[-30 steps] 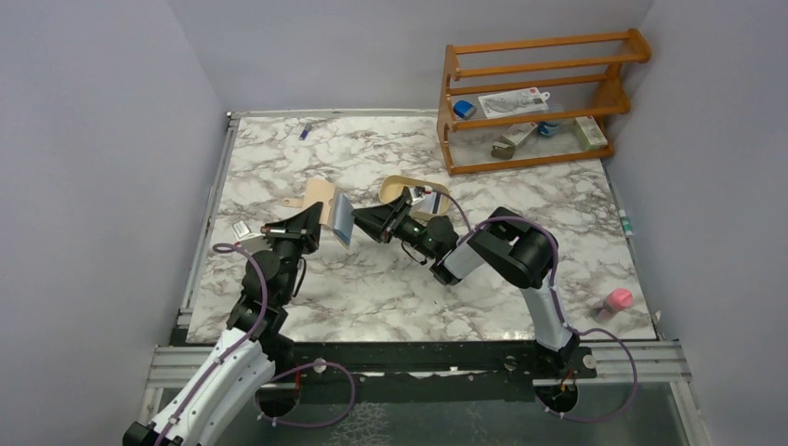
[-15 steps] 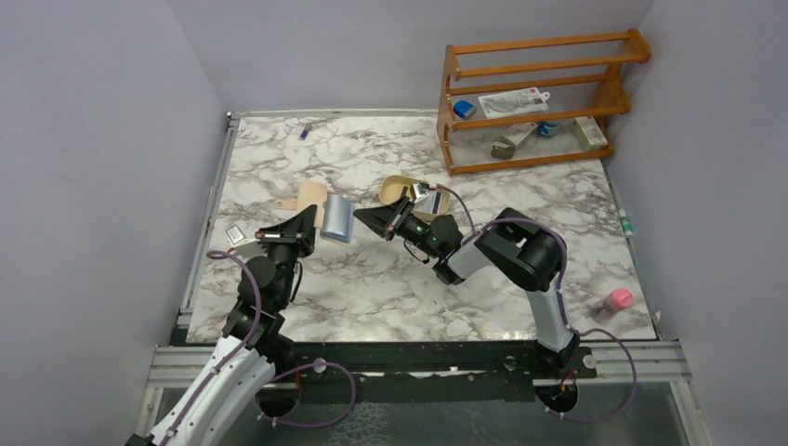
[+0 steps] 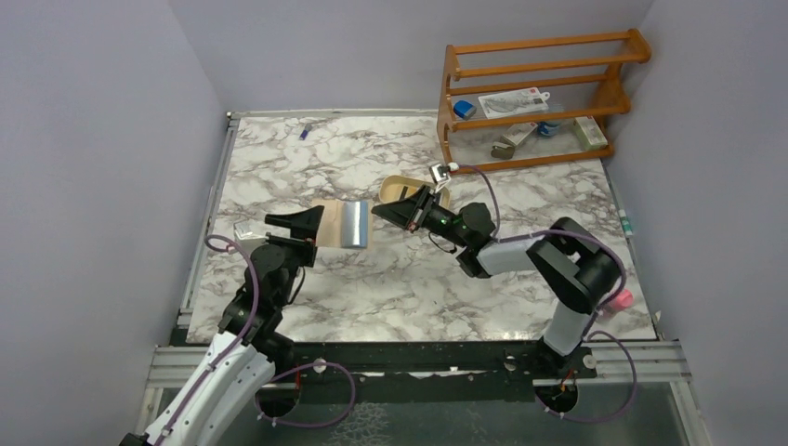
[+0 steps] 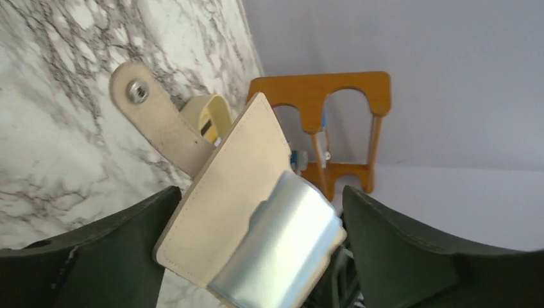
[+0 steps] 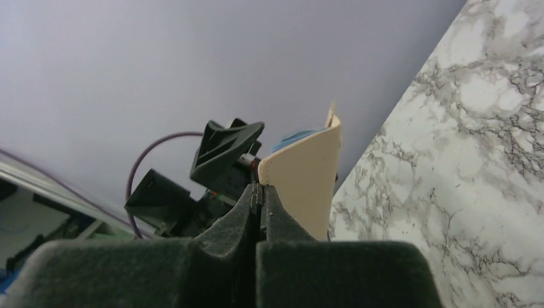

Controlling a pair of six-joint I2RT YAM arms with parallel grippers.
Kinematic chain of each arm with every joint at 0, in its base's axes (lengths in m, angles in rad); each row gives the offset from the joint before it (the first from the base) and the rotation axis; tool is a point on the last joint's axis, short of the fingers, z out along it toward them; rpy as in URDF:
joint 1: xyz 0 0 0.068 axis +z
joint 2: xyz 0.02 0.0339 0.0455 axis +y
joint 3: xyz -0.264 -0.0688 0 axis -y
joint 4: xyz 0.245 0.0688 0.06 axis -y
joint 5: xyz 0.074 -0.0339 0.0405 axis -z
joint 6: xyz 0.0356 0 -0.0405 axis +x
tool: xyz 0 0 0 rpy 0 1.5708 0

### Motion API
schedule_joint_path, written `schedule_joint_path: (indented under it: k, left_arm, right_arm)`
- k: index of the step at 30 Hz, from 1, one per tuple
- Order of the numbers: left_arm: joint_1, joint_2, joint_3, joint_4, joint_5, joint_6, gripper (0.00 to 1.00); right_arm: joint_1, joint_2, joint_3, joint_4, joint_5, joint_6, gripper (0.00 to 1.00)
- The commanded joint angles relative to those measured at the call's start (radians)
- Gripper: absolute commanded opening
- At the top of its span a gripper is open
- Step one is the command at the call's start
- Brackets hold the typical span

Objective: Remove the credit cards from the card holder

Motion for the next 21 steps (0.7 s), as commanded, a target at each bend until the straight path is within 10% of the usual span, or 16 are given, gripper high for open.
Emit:
schedule_joint_path:
  k: [1,11,21]
  left_arm:
    - [-0.004,0.028,0.012,-0.064,0.029,0.072,0.99]
    - [-0.005,0.162,0.133,-0.055,0.115,0.34,0.99]
    - [-0.004,0.277,0.106,0.088,0.326,0.425,0.99]
  right_arm:
    - [0.003,-0.161,0.02,-0.277,-0.096,-0.218,0.01]
    - [0.001,-0.399,0.165,-1.038,0.01,-0.608,0.01]
    - [0.001,-0.503,0.13,-1.195,0.024,-0.69,0.01]
